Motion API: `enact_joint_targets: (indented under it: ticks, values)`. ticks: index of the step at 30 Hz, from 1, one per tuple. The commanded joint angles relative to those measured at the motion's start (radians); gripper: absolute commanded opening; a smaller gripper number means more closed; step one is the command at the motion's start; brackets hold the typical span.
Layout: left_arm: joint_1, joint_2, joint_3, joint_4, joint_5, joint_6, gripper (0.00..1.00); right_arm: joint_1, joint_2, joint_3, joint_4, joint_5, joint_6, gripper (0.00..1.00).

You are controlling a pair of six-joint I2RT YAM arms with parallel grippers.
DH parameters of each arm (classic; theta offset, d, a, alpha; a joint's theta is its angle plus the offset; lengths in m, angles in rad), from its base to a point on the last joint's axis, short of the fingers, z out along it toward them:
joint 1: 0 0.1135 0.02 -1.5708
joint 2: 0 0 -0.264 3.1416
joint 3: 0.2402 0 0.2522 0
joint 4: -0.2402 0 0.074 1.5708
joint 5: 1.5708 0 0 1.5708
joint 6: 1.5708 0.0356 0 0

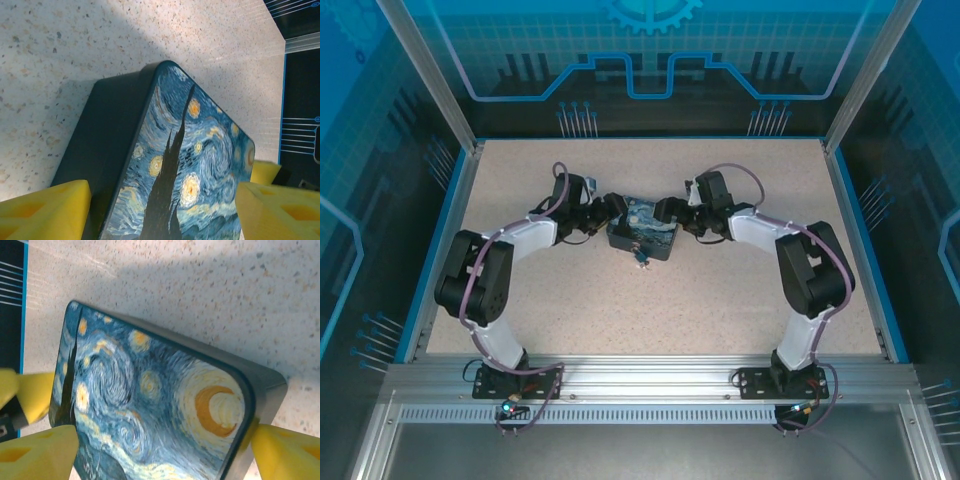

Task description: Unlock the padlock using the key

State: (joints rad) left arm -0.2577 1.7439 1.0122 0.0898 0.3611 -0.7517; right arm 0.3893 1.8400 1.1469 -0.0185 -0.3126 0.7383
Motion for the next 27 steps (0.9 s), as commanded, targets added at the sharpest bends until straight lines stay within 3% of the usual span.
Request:
enact_joint_targets:
  ticks: [1,12,20,27]
  values:
    - [-0.048,-0.079,-0.045,-0.016,0.05,0.011,0.76,0.008,0.052,0.09,-0.017,-0.12,-0.067,0.88]
    - [-0.107,-0.186,-0.157,0.002,-0.006,-0.048,0.76,0.006,0.212,0.286,-0.04,-0.195,-0.128,0.89]
    - [-0.103,-0.261,-0.204,-0.029,-0.074,-0.055,0.8,-0.024,0.223,0.351,-0.081,-0.077,-0.173,1.0]
    - [-0.077,-0.409,-0.179,-0.159,-0.159,0.013,0.81,-0.109,0.083,0.275,-0.113,0.043,-0.235,1.0]
